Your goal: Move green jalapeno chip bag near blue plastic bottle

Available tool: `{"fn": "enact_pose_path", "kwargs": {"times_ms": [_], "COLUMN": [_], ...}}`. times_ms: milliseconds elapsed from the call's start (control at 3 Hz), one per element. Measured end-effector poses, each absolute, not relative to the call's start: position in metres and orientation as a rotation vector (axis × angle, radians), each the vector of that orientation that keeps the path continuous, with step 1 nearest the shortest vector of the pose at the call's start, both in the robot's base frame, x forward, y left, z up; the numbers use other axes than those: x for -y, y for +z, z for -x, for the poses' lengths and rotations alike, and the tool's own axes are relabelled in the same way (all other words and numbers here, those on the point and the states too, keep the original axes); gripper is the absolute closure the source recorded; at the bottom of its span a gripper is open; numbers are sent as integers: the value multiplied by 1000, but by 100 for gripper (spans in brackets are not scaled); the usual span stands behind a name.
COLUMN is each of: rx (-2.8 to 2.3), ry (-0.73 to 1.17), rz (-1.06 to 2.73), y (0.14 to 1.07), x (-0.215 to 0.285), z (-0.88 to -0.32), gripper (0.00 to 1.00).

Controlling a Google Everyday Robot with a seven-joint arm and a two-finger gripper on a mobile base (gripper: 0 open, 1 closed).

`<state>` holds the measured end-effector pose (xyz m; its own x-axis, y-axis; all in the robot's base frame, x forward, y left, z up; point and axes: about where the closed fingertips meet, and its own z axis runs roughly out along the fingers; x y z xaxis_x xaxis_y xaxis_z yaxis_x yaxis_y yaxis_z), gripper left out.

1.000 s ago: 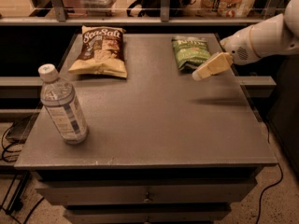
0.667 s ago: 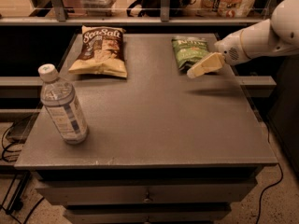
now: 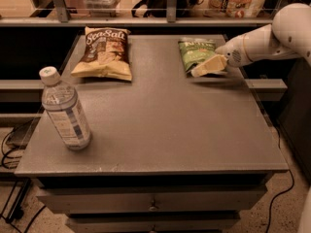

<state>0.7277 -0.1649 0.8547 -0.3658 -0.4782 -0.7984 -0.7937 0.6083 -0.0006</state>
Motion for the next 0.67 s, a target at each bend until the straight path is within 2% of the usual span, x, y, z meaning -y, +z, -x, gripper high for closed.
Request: {"fn": "enact_pose_path", "kwargs": {"times_ms": [667], "rx": [-2016], "ry": [476], "rz": [1025], "y": [862], "x": [166], "z": [-726], "gripper": [65]}}
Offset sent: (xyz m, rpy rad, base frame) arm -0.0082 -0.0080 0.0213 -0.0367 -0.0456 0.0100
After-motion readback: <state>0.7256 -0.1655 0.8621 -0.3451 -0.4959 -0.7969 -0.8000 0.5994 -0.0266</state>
